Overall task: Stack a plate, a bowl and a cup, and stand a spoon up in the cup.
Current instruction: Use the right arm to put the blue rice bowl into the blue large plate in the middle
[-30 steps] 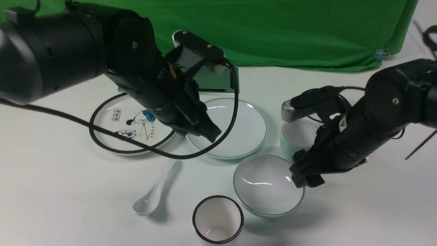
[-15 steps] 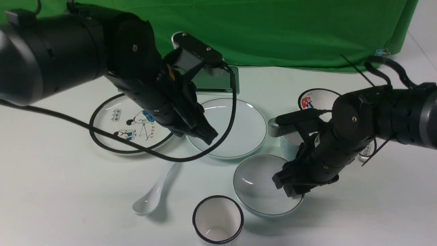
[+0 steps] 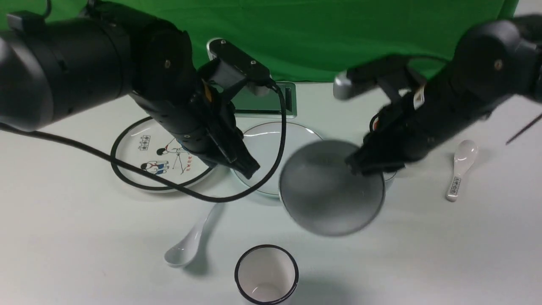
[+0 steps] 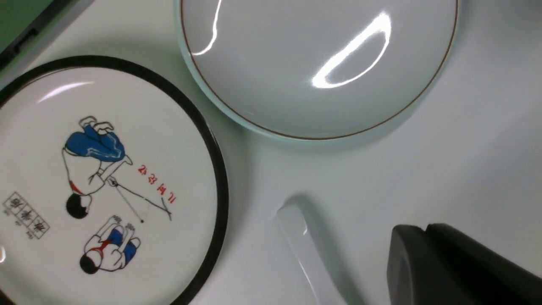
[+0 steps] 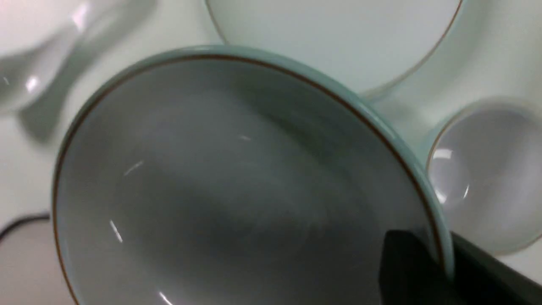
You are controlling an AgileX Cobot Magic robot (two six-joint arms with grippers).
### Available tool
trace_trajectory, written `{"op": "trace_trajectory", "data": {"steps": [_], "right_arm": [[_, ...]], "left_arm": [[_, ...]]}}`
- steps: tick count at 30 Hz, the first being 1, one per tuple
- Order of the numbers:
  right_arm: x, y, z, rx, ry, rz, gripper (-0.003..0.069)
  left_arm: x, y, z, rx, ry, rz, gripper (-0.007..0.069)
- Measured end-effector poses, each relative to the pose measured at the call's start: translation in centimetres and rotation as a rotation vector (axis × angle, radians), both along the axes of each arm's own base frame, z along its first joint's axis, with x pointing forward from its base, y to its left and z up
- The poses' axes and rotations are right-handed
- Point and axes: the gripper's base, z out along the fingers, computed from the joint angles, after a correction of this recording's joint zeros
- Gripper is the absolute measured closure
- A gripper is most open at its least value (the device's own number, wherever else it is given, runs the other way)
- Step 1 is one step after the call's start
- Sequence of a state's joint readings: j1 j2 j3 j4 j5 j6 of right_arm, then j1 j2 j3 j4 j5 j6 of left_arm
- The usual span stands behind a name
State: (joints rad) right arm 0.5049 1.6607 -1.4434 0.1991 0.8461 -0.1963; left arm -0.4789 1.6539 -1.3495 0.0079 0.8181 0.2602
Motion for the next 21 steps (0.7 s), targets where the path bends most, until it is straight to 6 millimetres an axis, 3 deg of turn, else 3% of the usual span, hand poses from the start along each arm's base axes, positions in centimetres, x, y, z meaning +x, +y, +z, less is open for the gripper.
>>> {"op": "trace_trajectory", "data": {"steps": [3,6,9,13,21], "right_arm": [[2.2,1.3,1.6,0.026,-0.057,0.01,0.0592],[4.9,2.7,1.4,0.032,-0.068,0.013,0.0592],[7.4,4.1,0.0,0.028,-0.063,0.016,0.0592],[11.1,5.9,-3.6,-0.022,-0.053,0.019,0.0592],[13.9,6.3,-8.3,-0.084,0.0,-0.03,0.0591]], "left_arm": [[0.1,0.9,0.6,0.009,-0.019,0.068,0.0653],[0.0,3.0,2.1,0.02,-0.053,0.147,0.0653],[-0.4,5.2,4.0,-0.004,-0.097,0.219,0.0653],[-1.4,7.7,6.4,-0.034,-0.161,0.286,0.0653],[-1.7,8.1,6.9,-0.044,-0.175,0.3,0.0653]]}}
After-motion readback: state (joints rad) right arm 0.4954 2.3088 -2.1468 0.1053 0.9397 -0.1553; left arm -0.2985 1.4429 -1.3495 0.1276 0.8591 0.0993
